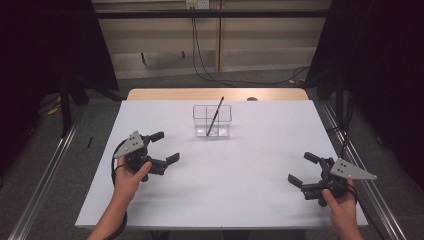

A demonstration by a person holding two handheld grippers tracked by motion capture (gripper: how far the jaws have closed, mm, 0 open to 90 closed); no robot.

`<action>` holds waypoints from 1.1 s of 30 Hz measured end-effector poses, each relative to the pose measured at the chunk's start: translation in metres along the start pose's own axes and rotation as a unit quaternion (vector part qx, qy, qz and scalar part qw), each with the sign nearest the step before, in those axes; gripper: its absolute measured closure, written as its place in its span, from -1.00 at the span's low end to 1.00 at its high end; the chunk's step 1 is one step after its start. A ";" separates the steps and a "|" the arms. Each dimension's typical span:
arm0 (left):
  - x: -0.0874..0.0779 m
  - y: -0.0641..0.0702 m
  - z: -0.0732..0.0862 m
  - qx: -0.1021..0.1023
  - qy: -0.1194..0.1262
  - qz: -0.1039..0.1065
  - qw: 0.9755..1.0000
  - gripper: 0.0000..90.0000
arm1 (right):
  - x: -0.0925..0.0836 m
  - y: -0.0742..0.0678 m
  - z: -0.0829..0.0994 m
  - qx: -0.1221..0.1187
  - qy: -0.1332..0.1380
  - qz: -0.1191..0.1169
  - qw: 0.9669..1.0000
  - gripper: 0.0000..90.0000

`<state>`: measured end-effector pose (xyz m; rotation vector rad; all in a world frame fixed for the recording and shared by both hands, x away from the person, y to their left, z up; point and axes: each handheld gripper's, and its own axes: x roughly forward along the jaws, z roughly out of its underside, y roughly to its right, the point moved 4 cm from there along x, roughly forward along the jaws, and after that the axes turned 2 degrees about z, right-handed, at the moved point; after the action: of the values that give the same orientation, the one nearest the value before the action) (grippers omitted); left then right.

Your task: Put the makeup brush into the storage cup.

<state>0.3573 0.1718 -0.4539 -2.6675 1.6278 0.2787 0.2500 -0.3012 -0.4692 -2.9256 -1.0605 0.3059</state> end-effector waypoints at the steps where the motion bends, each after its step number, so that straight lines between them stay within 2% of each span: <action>1: -0.001 0.000 0.000 0.001 -0.001 -0.001 1.000 -1.00 | 0.000 0.000 0.000 0.000 0.000 0.000 1.000 -1.00; 19: -0.017 -0.002 0.005 0.001 -0.005 -0.015 1.000 -1.00 | -0.001 0.001 0.000 -0.002 0.001 0.001 1.000 -1.00; 33: -0.028 0.001 0.010 0.011 -0.024 -0.020 0.999 -1.00 | -0.001 0.001 0.000 -0.001 0.002 0.000 1.000 -1.00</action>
<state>0.3431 0.1969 -0.4594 -2.6523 1.5523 0.3195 0.2503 -0.3028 -0.4690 -2.9253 -1.0614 0.2987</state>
